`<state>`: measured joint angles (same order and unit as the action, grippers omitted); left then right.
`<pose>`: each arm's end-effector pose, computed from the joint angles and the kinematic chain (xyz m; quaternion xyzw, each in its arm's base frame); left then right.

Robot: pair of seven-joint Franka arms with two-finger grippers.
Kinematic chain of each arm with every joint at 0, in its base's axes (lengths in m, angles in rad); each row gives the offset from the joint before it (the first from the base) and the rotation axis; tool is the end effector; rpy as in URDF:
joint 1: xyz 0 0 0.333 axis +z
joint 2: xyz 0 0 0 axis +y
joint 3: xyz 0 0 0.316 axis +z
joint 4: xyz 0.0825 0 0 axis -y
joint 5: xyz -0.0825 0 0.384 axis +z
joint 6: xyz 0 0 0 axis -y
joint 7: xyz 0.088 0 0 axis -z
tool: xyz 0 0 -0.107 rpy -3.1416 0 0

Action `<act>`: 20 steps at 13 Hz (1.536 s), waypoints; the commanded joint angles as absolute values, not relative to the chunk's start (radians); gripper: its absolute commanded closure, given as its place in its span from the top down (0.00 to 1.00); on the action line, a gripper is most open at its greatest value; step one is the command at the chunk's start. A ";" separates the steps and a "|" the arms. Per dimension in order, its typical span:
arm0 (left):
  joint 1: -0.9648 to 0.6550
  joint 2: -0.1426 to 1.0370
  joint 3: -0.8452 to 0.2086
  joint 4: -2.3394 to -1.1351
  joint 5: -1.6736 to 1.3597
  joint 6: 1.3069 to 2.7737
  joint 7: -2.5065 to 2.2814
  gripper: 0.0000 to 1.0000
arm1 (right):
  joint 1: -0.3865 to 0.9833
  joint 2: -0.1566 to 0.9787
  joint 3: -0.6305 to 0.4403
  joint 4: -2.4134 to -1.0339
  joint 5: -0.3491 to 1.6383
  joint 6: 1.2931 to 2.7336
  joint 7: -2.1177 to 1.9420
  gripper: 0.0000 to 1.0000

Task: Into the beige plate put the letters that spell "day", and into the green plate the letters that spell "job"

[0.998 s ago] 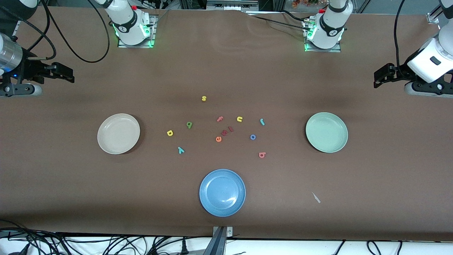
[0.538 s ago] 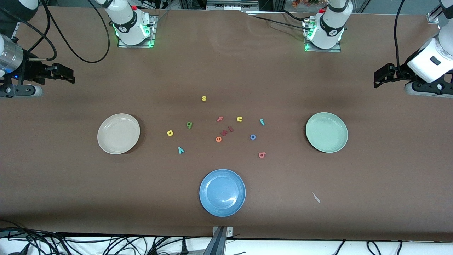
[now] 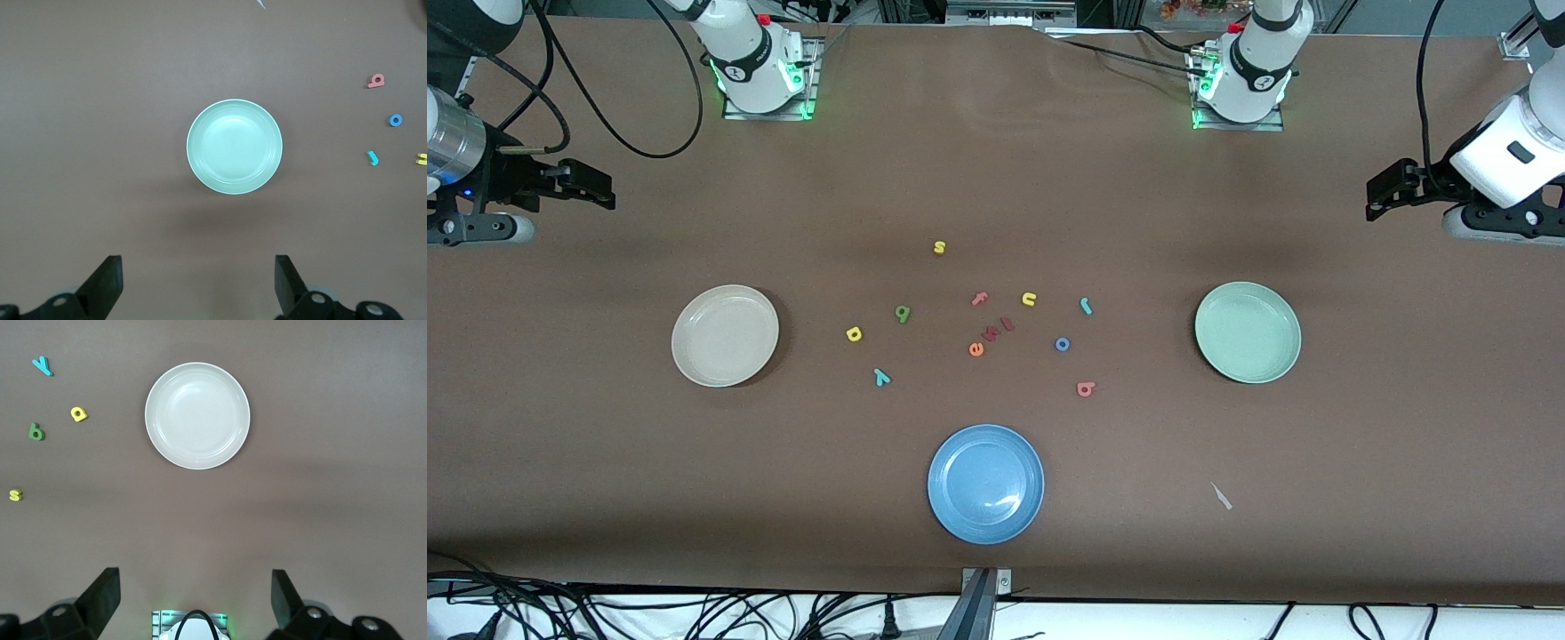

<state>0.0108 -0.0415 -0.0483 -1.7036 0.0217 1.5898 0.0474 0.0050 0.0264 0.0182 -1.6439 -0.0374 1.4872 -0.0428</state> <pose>0.5390 -0.0184 0.5862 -0.9984 0.0429 0.0362 0.0117 0.5481 0.0083 0.5695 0.9951 0.0330 -0.0916 0.0176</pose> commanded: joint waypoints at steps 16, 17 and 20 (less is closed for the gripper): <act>0.000 -0.022 -0.054 -1.712 0.000 1.583 0.061 1.00 | 0.006 0.038 0.020 -1.623 -0.035 1.468 -0.034 1.00; -0.011 -0.002 -0.064 -1.709 -0.009 1.572 0.060 1.00 | 0.006 0.038 0.020 -1.623 -0.040 1.470 -0.035 1.00; -0.014 0.041 -0.106 -1.704 -0.032 1.569 0.055 1.00 | 0.006 0.038 0.020 -1.623 -0.040 1.471 -0.035 1.00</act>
